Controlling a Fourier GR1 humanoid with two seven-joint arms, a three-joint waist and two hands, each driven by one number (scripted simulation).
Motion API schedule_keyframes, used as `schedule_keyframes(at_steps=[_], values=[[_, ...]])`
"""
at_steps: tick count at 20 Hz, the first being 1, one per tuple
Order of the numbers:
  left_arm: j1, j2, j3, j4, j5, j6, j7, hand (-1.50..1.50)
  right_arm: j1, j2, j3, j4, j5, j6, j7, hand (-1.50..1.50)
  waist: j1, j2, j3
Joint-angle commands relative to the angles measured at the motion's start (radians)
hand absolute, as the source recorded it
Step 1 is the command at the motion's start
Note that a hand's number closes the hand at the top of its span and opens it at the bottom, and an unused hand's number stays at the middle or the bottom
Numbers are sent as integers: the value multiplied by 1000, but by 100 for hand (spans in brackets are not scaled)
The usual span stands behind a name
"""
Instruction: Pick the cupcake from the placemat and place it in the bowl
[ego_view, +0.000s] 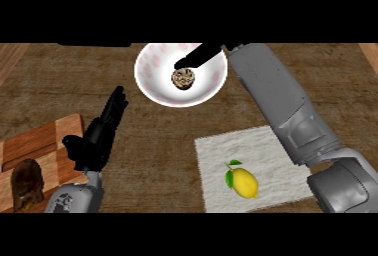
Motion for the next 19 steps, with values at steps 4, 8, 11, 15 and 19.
schedule_keyframes(at_steps=[4,8,11,15,19], values=[[-38,8,32,11,22,-9,18,0,33,-120,-93,23,-90,210,-16,-150,-14,-2,0],[-18,-33,-12,20,-36,42,10,0,74,-165,-100,19,-98,312,-48,-150,-16,-3,0],[-6,33,38,-22,26,-33,26,0,64,-150,-106,21,-105,357,-36,-150,-10,-5,0],[15,26,45,25,14,-25,-42,0,142,-212,-93,19,-85,434,-113,-150,-11,-2,0],[-27,46,63,-10,26,-36,26,0,136,-185,-82,14,-66,430,-125,-150,-8,-3,0]])
